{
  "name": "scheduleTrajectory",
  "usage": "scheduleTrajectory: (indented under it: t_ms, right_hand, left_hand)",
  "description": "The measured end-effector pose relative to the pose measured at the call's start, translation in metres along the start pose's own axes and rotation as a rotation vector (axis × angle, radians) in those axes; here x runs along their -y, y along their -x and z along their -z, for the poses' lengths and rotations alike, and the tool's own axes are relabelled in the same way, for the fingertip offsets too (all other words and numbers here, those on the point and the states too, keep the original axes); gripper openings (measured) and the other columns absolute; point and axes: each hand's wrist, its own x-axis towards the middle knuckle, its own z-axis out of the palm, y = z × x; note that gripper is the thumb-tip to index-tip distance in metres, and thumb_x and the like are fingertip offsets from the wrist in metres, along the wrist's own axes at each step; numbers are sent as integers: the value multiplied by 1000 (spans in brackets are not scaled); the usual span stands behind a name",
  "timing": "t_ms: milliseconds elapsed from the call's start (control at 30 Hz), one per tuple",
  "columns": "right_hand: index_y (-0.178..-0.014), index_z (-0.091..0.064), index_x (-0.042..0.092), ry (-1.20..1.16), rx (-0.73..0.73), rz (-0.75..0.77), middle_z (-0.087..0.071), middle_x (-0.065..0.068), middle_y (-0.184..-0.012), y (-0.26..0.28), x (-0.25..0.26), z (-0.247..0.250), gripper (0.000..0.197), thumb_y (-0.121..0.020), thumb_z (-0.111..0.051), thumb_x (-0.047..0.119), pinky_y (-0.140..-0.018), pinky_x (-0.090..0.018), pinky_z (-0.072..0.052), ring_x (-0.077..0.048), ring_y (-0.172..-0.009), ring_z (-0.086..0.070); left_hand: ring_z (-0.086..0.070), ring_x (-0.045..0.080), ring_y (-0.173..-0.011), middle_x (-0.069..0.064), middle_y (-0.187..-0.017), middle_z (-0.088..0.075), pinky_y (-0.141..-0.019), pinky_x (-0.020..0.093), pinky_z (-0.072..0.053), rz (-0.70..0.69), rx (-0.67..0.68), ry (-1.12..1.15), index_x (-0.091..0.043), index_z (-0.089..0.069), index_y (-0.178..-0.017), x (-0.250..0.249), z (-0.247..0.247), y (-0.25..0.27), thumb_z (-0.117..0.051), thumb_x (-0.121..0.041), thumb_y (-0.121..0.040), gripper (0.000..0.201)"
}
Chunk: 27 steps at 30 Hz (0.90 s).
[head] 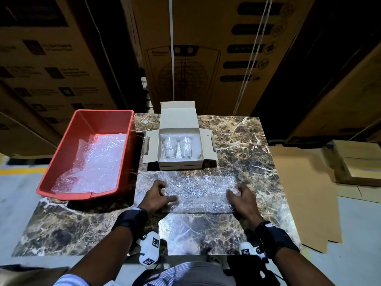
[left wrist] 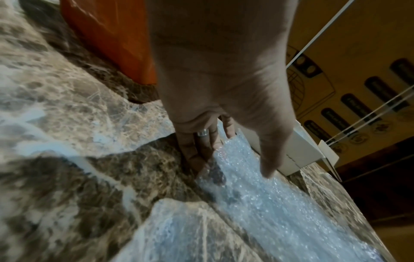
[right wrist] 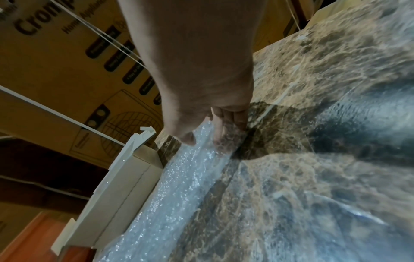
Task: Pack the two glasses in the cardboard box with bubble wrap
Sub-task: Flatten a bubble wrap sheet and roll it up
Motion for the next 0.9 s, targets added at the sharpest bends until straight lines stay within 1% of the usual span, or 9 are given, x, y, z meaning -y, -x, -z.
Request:
scheduleTrajectory:
  t_ms: [67, 167, 233, 367, 433, 533, 700, 800, 900]
  right_hand:
    - [-136, -44, 24, -86, 102, -25, -65, -7, -101, 3, -6, 4, 58, -89, -75, 16, -49, -30, -51, -25, -63, -64]
    - [-149, -29, 43, -30, 202, 11, -41, 3, -152, 5, -16, 8, 96, -74, -84, 20, -79, -48, -61, -43, -107, -68]
    - [-150, -23, 49, 48, 233, 72, -31, 0, -162, 6, -21, 11, 104, -70, -83, 22, -86, -48, -60, -37, -117, -63]
    - [-150, -30, 37, 82, 219, 17, -47, -8, -137, 8, -19, 16, 88, -82, -71, -2, -50, -30, -50, -19, -65, -65]
    - [-147, -37, 29, 99, 190, -11, -50, -11, -130, 4, -18, 15, 84, -80, -71, -9, -44, -29, -48, -19, -60, -64]
    - [-148, -37, 20, 311, 148, -5, -53, -15, -127, -3, -16, 12, 89, -73, -80, -2, -47, -23, -48, -20, -76, -63]
    - [-157, -16, 34, 550, 99, 3, -37, -16, -137, 1, -3, 5, 114, -71, -79, -6, -50, -20, -49, -15, -87, -54]
    - [-155, -18, 30, 679, 9, 112, -31, -14, -144, 6, 11, -2, 104, -74, -75, -2, -72, -27, -58, -19, -108, -47]
    - [-150, -31, 26, 731, -4, 224, -26, -13, -152, 13, 28, -15, 73, -88, -67, 14, -98, -33, -49, -26, -130, -39]
  left_hand:
    - [-50, 16, -68, 7, -94, -47, -56, 33, -52, -25, 24, -79, -23, -47, -112, 5, 5, 0, -99, -19, -57, 77]
    - [-47, 14, -71, 6, -97, -50, -57, 23, -45, -67, 52, -204, -33, -44, -113, 12, 11, -1, -100, -36, -39, 93]
    - [-48, 14, -69, 7, -93, -51, -56, 28, -46, -89, 58, -250, -33, -44, -115, 13, 11, -3, -100, -25, -42, 93]
    - [-47, 15, -60, 4, -78, -51, -54, 35, -45, -95, 42, -323, -27, -44, -116, 11, 10, -4, -94, -5, -49, 86]
    - [-49, 16, -60, 1, -74, -53, -55, 37, -45, -111, 57, -401, -28, -40, -114, 9, 9, -3, -93, -9, -48, 87]
    - [-60, 20, -67, -1, -82, -61, -58, 39, -47, -117, 46, -538, -33, -32, -113, 3, 9, 1, -88, -21, -46, 88]
    - [-60, 26, -83, 0, -102, -50, -68, 37, -51, -92, 26, -678, -32, -28, -116, -19, 3, 7, -85, -38, -44, 92]
    - [-56, 26, -96, 1, -113, -42, -78, 39, -52, -201, -54, -692, -26, -34, -126, -35, -5, 7, -80, -45, -59, 84]
    - [-56, 24, -97, 1, -116, -46, -85, 42, -54, -442, -25, -751, -26, -46, -122, -43, -19, 1, -73, -47, -70, 62]
